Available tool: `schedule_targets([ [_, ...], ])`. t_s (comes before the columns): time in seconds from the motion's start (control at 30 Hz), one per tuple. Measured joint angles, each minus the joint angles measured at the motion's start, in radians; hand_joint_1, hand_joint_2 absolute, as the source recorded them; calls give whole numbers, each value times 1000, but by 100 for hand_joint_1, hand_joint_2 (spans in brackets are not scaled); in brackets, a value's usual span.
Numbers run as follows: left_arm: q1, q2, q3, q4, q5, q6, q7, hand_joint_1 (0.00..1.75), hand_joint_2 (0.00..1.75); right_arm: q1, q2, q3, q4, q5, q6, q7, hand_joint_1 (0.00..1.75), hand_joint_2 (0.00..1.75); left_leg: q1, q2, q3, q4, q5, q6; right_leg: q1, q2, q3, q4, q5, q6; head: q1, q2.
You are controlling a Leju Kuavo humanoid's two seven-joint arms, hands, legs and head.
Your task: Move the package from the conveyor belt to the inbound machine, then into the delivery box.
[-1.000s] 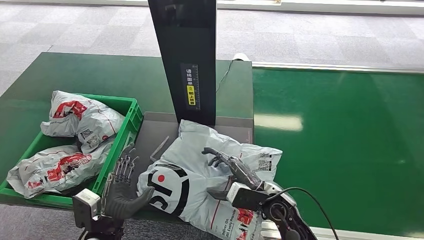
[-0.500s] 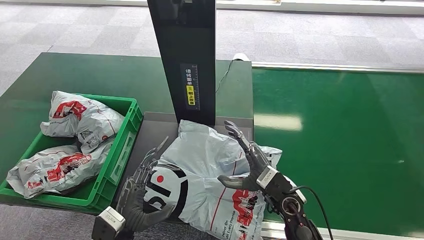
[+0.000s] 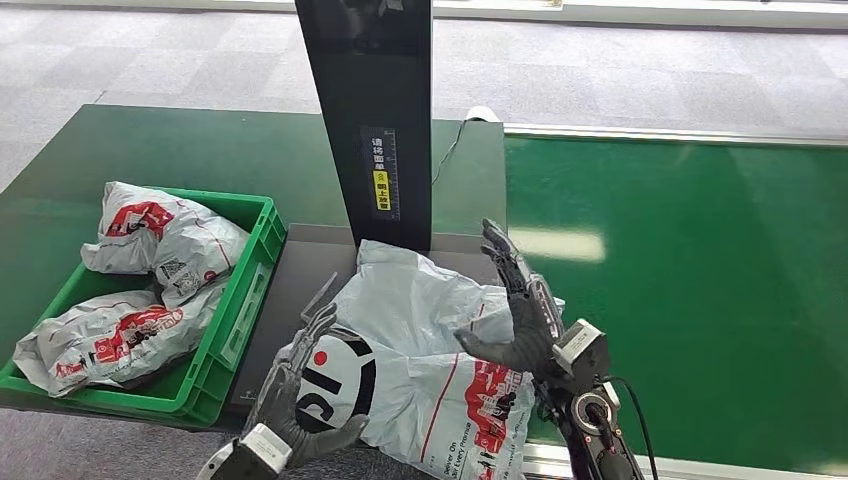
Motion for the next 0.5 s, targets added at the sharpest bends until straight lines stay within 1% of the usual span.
schedule_targets([
  [0.13,-39,2,-58,54,-197,73,100,0,175,4,22,-46,-17,-37,-69,20,0,175,0,0,0,0,0,0,0,0,0,0,0,0,0,0],
  [0.2,-68,3,-90,92,-361,138,182,0,175,11,32,-63,-27,-37,-94,21,0,175,0,0,0,0,0,0,0,0,0,0,0,0,0,0],
  [0.27,-98,4,-121,135,-502,180,254,0,175,22,43,-78,-42,-31,-115,22,0,175,0,0,0,0,0,0,0,0,0,0,0,0,0,0],
  [0.37,-129,4,-155,192,-565,187,291,0,175,40,54,-93,-64,-27,-128,26,0,175,0,0,0,0,0,0,0,0,0,0,0,0,0,0],
  [0.5,-154,4,-174,243,-569,180,296,0,175,64,60,-105,-87,-26,-135,29,0,175,0,0,-1,0,0,0,0,0,0,0,0,0,0,0],
])
